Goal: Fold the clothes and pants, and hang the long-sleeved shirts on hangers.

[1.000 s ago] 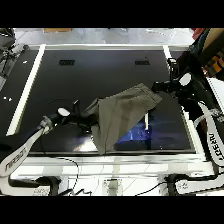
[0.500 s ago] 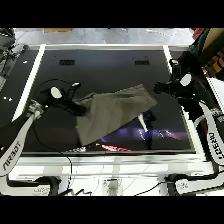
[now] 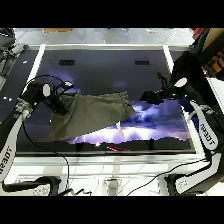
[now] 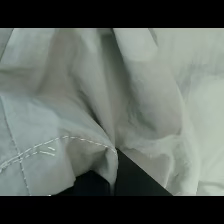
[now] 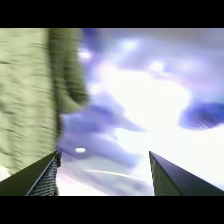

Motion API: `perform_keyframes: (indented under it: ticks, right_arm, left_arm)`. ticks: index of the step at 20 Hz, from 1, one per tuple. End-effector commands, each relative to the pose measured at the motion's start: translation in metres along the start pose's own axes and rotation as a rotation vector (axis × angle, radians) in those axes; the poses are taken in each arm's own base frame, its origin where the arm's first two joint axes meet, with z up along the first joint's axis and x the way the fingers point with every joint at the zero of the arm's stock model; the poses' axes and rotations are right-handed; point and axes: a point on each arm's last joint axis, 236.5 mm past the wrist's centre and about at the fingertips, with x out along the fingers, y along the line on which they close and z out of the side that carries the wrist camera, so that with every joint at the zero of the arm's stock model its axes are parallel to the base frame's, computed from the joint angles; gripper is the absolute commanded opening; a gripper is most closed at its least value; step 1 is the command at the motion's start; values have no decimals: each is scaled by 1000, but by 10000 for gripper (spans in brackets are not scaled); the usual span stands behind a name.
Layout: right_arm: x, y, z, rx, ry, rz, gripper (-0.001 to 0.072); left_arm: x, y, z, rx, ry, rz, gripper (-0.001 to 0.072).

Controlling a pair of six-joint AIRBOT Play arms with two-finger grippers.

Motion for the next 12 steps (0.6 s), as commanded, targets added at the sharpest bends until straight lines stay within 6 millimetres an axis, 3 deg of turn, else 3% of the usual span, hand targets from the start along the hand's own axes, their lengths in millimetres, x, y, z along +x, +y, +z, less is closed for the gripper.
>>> perform_keyframes:
  ticks: [1,3,6,12]
  right_arm:
    - [36,17,14,45,-52,77,625]
    - [59,11,18,138,-70,52,625]
    - [88,12,0,177,-4,67,624]
    - [118,51,-3,163,-13,114,612]
  left_arm:
    - [-2,5,18,8,-79,20,11]
    - [-4,-6,33,-36,-142,-29,11]
    - [-8,-11,55,-78,-235,-55,11]
    - [0,-11,62,-91,-250,-62,11]
